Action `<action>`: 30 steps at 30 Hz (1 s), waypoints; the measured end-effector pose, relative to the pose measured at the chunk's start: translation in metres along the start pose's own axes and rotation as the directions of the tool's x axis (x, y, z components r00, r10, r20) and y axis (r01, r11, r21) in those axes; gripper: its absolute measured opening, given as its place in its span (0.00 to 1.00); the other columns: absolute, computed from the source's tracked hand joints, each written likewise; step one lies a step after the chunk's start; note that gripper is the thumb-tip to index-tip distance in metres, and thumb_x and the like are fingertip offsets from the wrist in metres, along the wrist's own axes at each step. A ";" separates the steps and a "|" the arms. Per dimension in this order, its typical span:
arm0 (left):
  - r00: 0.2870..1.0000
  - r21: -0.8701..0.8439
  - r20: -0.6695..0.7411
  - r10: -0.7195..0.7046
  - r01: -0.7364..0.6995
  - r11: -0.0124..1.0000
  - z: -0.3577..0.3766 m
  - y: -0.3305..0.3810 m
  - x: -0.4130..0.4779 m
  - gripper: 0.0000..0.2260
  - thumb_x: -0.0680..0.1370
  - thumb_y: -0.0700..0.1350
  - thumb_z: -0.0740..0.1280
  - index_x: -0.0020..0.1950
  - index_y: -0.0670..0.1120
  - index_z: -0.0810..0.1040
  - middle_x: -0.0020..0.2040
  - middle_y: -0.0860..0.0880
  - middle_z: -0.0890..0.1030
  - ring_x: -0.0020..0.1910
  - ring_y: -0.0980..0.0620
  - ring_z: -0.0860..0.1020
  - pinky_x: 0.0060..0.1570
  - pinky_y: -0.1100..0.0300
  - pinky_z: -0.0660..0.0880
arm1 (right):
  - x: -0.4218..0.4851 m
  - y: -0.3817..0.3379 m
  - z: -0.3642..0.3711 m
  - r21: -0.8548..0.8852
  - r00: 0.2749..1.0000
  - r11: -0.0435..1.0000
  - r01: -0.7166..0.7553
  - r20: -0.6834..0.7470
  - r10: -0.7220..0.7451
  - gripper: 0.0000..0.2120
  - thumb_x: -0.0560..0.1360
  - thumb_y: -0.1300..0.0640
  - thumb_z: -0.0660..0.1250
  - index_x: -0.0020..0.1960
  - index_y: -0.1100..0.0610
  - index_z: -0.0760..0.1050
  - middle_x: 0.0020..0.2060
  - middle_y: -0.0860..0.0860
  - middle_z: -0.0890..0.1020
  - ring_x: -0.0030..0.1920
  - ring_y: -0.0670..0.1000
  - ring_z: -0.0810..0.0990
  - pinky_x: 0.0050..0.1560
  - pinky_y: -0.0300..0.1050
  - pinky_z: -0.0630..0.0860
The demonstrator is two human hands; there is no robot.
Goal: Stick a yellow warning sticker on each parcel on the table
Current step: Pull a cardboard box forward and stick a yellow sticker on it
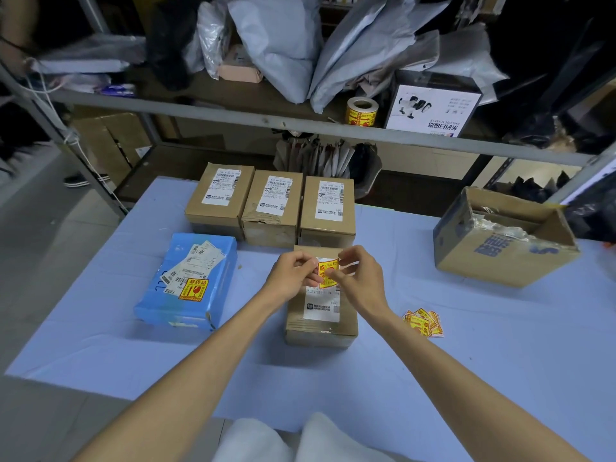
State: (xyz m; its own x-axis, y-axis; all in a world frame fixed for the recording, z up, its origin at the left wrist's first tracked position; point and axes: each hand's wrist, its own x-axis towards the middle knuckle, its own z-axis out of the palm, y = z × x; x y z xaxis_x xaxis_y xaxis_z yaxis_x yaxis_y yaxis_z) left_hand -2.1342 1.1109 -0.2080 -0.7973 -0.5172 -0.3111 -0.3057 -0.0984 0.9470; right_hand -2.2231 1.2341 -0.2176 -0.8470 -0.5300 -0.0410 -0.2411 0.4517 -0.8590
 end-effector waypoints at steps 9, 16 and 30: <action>0.999 -0.016 -0.043 0.018 -0.018 1.000 0.004 -0.002 0.000 0.06 0.80 0.39 0.63 0.45 0.42 0.77 0.36 0.46 0.81 0.35 0.53 0.80 0.36 0.67 0.78 | -0.001 -0.004 0.004 -0.161 0.995 0.983 0.084 -0.040 -0.092 0.04 0.72 0.56 0.72 0.43 0.56 0.81 0.39 0.49 0.83 0.42 0.48 0.81 0.46 0.50 0.79; 0.998 0.009 -0.041 0.036 -0.036 0.999 0.008 -0.001 -0.001 0.07 0.80 0.39 0.63 0.44 0.43 0.78 0.38 0.47 0.81 0.34 0.55 0.79 0.34 0.68 0.75 | -0.006 -0.016 0.002 0.033 0.998 0.999 0.010 0.061 -0.012 0.12 0.75 0.51 0.67 0.39 0.56 0.84 0.33 0.47 0.83 0.38 0.47 0.81 0.43 0.48 0.77; 0.996 0.033 -0.088 0.002 0.001 0.999 0.012 0.000 0.001 0.09 0.80 0.41 0.61 0.41 0.47 0.76 0.37 0.47 0.81 0.38 0.50 0.80 0.46 0.57 0.77 | -0.005 -0.022 -0.003 0.177 0.994 0.979 -0.098 0.070 0.087 0.07 0.74 0.65 0.63 0.40 0.64 0.79 0.36 0.58 0.83 0.33 0.52 0.85 0.37 0.46 0.83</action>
State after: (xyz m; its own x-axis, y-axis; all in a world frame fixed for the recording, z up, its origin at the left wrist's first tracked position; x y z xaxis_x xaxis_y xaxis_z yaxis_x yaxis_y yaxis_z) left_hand -2.1417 1.1206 -0.2092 -0.7493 -0.5900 -0.3009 -0.3231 -0.0708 0.9437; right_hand -2.2150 1.2294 -0.1966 -0.8296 -0.5376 -0.1509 -0.0693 0.3672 -0.9275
